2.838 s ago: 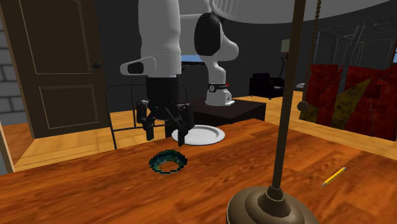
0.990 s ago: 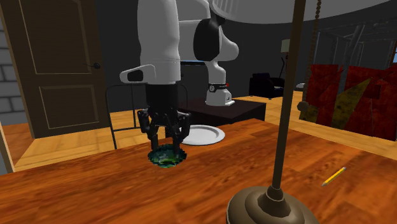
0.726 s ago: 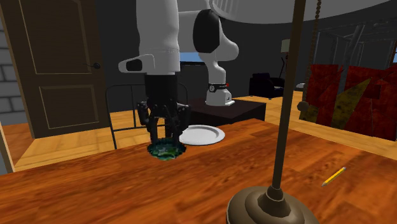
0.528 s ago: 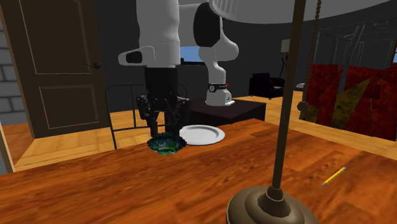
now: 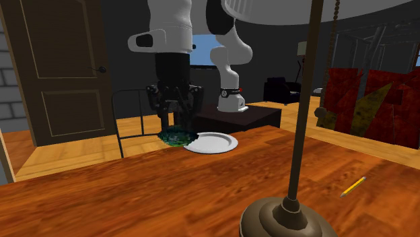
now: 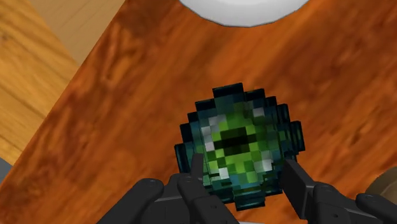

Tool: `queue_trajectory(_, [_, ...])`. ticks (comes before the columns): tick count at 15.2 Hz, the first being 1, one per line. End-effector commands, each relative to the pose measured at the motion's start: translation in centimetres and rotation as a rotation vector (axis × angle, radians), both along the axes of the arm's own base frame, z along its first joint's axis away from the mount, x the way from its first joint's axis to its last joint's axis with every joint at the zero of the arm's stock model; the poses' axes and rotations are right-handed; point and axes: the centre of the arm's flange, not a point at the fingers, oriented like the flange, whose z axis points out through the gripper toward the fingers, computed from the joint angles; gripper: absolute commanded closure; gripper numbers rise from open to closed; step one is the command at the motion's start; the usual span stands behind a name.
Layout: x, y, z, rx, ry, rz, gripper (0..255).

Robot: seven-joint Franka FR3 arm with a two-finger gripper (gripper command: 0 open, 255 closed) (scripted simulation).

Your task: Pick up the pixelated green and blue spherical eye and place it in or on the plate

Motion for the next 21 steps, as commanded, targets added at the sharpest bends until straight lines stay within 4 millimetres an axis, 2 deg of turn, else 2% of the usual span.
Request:
queue_trajectory(1, [-2.3, -0.5, 0.5, 0.0, 0.0, 0.0, 255])
queue_trajectory(15, [-19.7, -6.3, 3.0, 0.0, 0.0, 0.0, 255])
queue_trajectory(16, [-20.0, -6.4, 3.1, 0.0, 0.0, 0.0, 255])
queue_trajectory(21, [-20.0, -6.4, 0.4, 0.0, 0.0, 0.0, 255])
